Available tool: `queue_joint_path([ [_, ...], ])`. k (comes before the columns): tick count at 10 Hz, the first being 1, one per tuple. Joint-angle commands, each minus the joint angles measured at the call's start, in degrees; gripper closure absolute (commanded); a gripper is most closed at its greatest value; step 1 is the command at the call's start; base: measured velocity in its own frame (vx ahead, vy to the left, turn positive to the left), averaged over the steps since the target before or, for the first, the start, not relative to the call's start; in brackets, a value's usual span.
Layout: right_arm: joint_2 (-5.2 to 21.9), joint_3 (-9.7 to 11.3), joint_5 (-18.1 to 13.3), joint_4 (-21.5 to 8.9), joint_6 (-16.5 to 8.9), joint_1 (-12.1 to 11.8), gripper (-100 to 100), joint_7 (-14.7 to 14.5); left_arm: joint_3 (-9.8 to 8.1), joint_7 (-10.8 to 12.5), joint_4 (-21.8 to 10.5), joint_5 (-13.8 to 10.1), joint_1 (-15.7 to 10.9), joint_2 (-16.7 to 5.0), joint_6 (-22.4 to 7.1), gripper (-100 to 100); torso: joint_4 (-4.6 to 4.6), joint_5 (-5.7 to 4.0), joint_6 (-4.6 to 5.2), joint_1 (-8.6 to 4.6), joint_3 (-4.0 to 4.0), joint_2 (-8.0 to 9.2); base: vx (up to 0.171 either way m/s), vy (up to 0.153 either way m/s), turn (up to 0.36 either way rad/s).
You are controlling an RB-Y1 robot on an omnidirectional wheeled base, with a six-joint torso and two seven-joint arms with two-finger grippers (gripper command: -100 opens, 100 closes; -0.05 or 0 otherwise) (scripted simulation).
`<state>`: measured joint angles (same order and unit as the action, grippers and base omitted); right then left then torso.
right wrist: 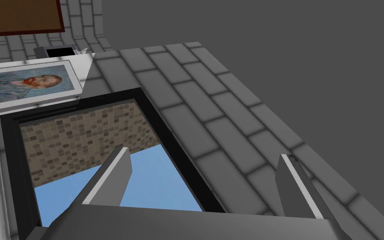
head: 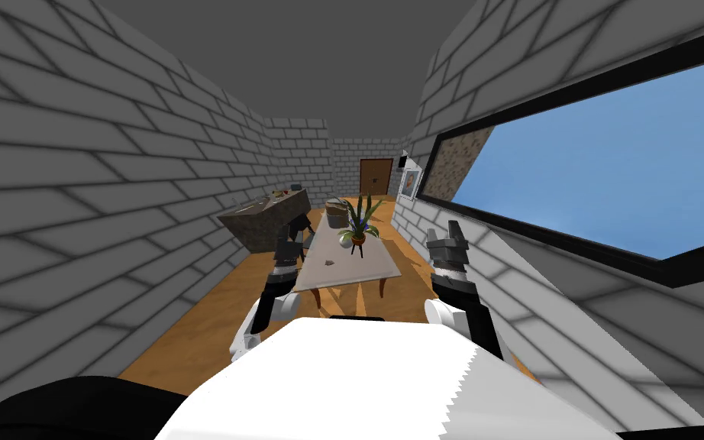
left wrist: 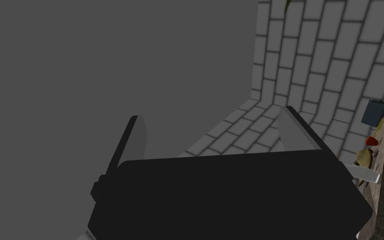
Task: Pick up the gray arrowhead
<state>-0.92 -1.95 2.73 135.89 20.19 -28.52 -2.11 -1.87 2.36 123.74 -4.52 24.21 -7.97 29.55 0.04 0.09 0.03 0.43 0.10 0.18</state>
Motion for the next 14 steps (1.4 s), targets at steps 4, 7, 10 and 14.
queue_joint_path([
  [4,0.00,-0.01,0.00,0.00,0.00,-0.01,0,0.00,-2.73,0.40,-7.93,-2.38,-2.09,-4.65,-6.48,-100,0.01,0.04,-0.06,0.10,0.02,0.02,-0.074,0.129,-0.256],
  [7,0.00,0.00,0.00,0.00,0.00,0.00,0,0.00,-3.68,0.57,-11.96,-3.19,-3.03,-5.85,-8.58,-100,0.00,-0.01,0.00,-0.04,-0.02,-0.04,-0.054,0.076,-0.176],
  [10,0.00,-0.01,0.00,0.00,0.00,-0.02,0,0.00,-5.73,1.04,-17.02,-4.93,-5.01,-8.15,-13.09,-100,-0.02,0.00,-0.05,-0.05,-0.06,-0.11,-0.053,0.087,-0.233],
  [14,0.00,-0.01,0.00,0.00,0.00,-0.02,0,0.00,-6.80,1.35,-21.84,-5.87,-6.05,-9.28,-15.47,-100,0.00,0.00,-0.08,-0.05,-0.02,-0.05,-0.061,0.069,-0.149],
])
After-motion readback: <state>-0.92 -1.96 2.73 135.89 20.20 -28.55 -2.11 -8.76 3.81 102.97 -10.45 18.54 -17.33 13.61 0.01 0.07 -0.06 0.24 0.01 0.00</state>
